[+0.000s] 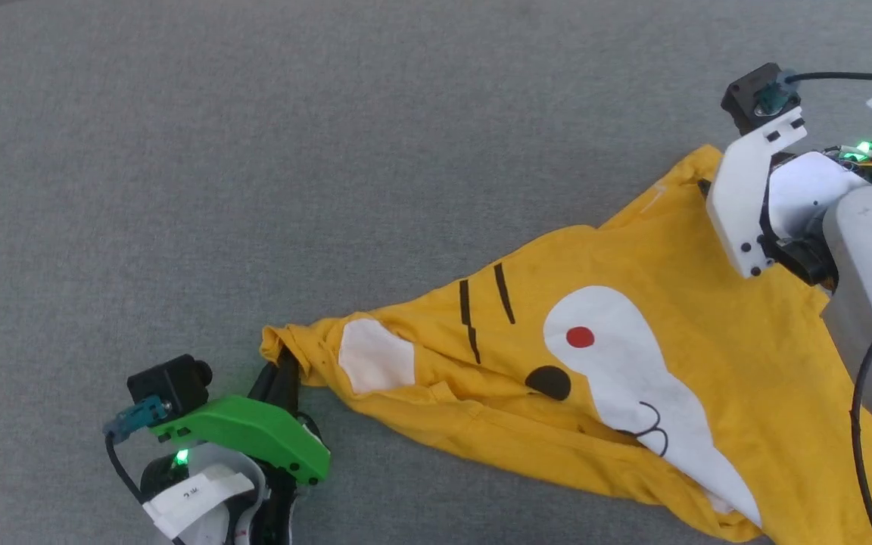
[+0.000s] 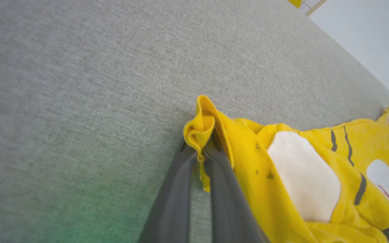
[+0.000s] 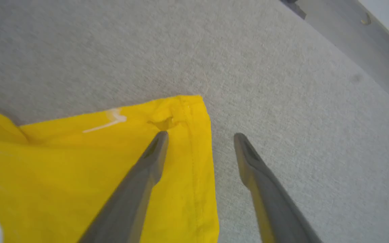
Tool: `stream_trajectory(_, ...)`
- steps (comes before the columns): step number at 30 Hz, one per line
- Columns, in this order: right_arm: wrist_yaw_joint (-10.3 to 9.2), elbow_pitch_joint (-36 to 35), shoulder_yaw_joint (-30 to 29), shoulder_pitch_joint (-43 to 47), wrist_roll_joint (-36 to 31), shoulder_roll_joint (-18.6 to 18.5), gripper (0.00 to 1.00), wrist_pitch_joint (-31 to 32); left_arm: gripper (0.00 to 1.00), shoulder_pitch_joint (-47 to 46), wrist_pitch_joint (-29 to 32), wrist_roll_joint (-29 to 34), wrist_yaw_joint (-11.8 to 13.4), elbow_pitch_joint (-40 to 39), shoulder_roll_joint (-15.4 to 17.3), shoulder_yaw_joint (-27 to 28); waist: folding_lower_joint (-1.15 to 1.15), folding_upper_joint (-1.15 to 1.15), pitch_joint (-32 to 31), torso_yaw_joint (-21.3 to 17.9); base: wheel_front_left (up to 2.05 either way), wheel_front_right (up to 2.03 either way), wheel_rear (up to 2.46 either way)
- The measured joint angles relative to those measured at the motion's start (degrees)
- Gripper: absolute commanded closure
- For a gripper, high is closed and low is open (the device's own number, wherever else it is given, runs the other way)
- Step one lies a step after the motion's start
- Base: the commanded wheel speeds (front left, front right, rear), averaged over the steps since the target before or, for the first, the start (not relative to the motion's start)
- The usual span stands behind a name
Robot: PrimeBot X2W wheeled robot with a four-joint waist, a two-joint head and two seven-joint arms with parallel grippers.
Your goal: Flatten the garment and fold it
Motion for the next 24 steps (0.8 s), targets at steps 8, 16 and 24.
stream_trajectory(8, -0.13, 5.4, 7.9, -4.8, 4.0, -1.6, 0.53, 5.3, 1.00, -0.7, -1.2, -0.3, -0.1, 0.5, -0.8, -0.7, 0.00, 0.00, 2.6, 2.5, 0.00, 0.00, 0.00)
stream_trajectory(16, -0.33, 4.9, 5.4, -3.1, 14.8, -2.3, 1.00, 1.6, 1.00, -0.7, -1.1, -0.4, 0.0, 1.3, -0.2, 0.0, 0.00, 0.00, -0.2, 1.8, 0.00, 0.00, 0.00)
stream_trajectory(24, -0.29, -5.8, -3.8, 5.5, 25.9, -5.5, 1.00, -0.1, 1.00, 1.8, -0.4, -1.3, 0.6, 0.6, 1.2, 1.4, 0.00, 0.00, -6.5, -0.6, 0.00, 0.00, 0.00)
